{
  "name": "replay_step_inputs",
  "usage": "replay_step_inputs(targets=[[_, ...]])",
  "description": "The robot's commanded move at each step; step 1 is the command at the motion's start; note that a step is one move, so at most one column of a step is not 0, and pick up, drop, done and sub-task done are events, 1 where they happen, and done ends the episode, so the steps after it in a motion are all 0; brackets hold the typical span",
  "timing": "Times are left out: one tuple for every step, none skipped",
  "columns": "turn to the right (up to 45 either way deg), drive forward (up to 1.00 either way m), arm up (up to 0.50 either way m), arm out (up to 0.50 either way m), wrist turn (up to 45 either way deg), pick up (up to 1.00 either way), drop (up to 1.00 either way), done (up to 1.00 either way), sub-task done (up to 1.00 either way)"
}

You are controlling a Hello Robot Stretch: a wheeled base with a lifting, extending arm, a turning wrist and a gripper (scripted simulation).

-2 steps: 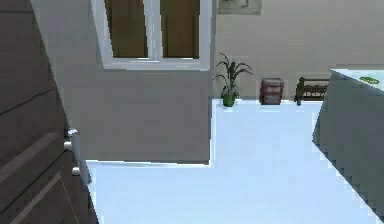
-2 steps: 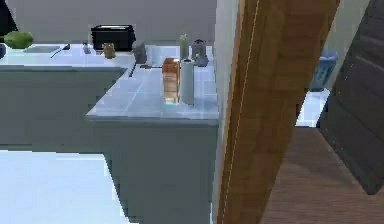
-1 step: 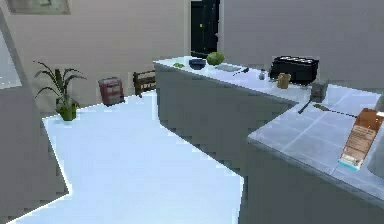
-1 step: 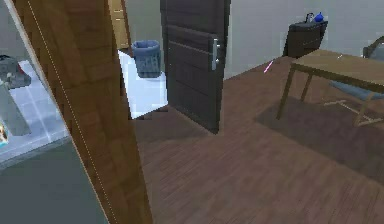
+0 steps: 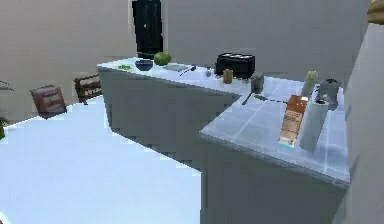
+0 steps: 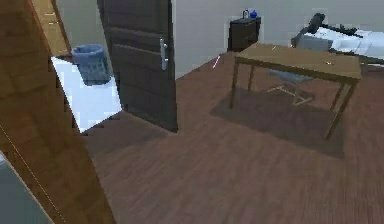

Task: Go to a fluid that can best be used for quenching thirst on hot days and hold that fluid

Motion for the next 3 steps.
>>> replay_step_inputs(targets=[[3.0,0.00,0.00,0.00,0.0,0.00,0.00,0.00,0.00],[0.0,0.45,0.00,0.00,0.0,0.00,0.00,0.00,0.00],[-45.0,0.00,0.00,0.00,0.0,0.00,0.00,0.00,0.00]])
